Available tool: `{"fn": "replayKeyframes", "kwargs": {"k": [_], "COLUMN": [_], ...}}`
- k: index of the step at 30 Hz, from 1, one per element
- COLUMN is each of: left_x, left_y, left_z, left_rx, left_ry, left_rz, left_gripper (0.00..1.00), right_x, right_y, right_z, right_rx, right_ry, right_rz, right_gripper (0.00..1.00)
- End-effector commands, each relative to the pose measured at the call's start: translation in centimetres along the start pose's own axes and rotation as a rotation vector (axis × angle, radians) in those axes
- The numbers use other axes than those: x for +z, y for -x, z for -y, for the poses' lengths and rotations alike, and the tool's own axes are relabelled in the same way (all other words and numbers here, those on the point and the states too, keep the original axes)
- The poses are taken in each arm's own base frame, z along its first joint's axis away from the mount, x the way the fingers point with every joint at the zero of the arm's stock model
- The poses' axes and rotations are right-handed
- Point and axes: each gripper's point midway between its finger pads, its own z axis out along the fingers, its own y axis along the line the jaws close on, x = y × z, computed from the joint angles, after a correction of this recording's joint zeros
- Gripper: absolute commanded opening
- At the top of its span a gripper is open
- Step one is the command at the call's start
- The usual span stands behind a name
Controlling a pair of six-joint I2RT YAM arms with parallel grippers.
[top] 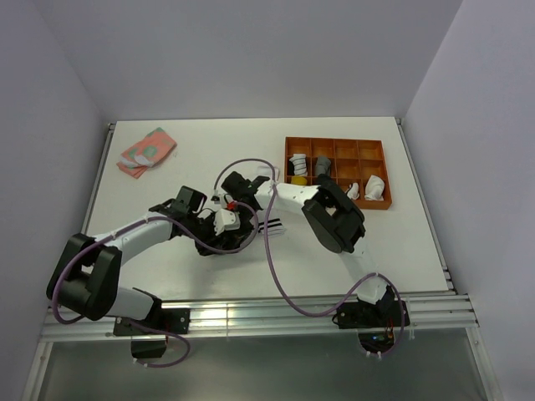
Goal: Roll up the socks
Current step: Roll the sock at the center of the board.
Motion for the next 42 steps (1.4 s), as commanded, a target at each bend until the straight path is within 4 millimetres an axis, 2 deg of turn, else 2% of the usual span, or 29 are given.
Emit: {"fn": "replayKeyframes", "kwargs": {"k": [1,6,9,10,15,16,18,19,21,25,26,28,30,31,33,34,36,37,42], "left_x": [0.2,0.5,0.8,0.8,1.2,1.3,1.4,1.4,1.5,1.2,1.1,0.8,0.5,0.2,-0.2,-0.5,-0.8,-0.9,-1.0], "left_y": [0.7,0.5,0.1,-0.1,-0.8,-1.0,-1.4,-1.5,-1.8,-2.0,-2.4,-1.9,-2.7,-2.4,-3.2,-2.9,-3.4,-3.2,-3.8], "left_z": [-0.4,-0.2,0.0,0.0,0.9,1.0,1.4,1.5,1.7,1.3,1.3,1.1,0.9,0.6,0.6,0.0,0.3,0.0,0.7], "left_rx": [-0.013,-0.032,-0.042,-0.048,-0.072,-0.077,-0.089,-0.095,-0.109,-0.127,-0.135,-0.126,-0.173,-0.159,-0.219,-0.203,-0.245,-0.225,-0.265], "left_ry": [0.015,0.0,-0.01,-0.011,-0.04,-0.043,-0.054,-0.058,-0.068,-0.069,-0.08,-0.105,-0.129,-0.144,-0.179,-0.179,-0.218,-0.225,-0.332], "left_rz": [0.023,0.022,0.014,0.012,0.005,0.002,-0.006,-0.009,-0.009,-0.006,-0.015,-0.001,-0.011,0.011,0.007,0.017,0.01,0.012,-0.018], "left_gripper": [0.51,0.49,0.43,0.36,0.21,0.16,0.11,0.05,0.0,0.0,0.0,0.0,0.0,0.0,0.0,0.0,0.0,0.0,0.0], "right_x": [0.6,0.4,0.4,0.4,0.3,0.2,0.0,0.0,-0.4,-1.3,-2.0,-2.2,-3.4,-3.5,-4.6,-4.6,-5.3,-5.7,-8.3], "right_y": [-0.9,-0.8,-0.8,-0.8,-0.7,-0.7,-0.6,-0.5,-0.3,-0.3,0.0,0.0,0.8,0.3,1.3,0.7,1.4,1.1,2.4], "right_z": [2.3,2.0,1.9,1.9,1.7,1.6,1.5,1.5,1.3,1.3,0.9,1.5,1.1,1.5,1.1,1.6,1.6,1.7,0.1], "right_rx": [0.014,0.014,0.016,0.02,0.025,0.028,0.028,0.027,0.019,0.021,0.012,0.014,-0.006,0.002,-0.016,-0.007,-0.022,-0.025,-0.141], "right_ry": [-0.074,-0.068,-0.065,-0.067,-0.053,-0.051,-0.054,-0.053,-0.057,-0.079,-0.081,-0.112,-0.117,-0.134,-0.139,-0.149,-0.151,-0.162,-0.157], "right_rz": [-0.029,-0.02,-0.017,-0.015,0.001,0.006,0.024,0.032,0.057,0.105,0.131,0.163,0.227,0.236,0.315,0.321,0.385,0.403,0.559], "right_gripper": [0.17,0.17,0.17,0.18,0.22,0.24,0.26,0.29,0.32,0.37,0.38,0.41,0.43,0.44,0.47,0.47,0.47,0.47,0.47]}}
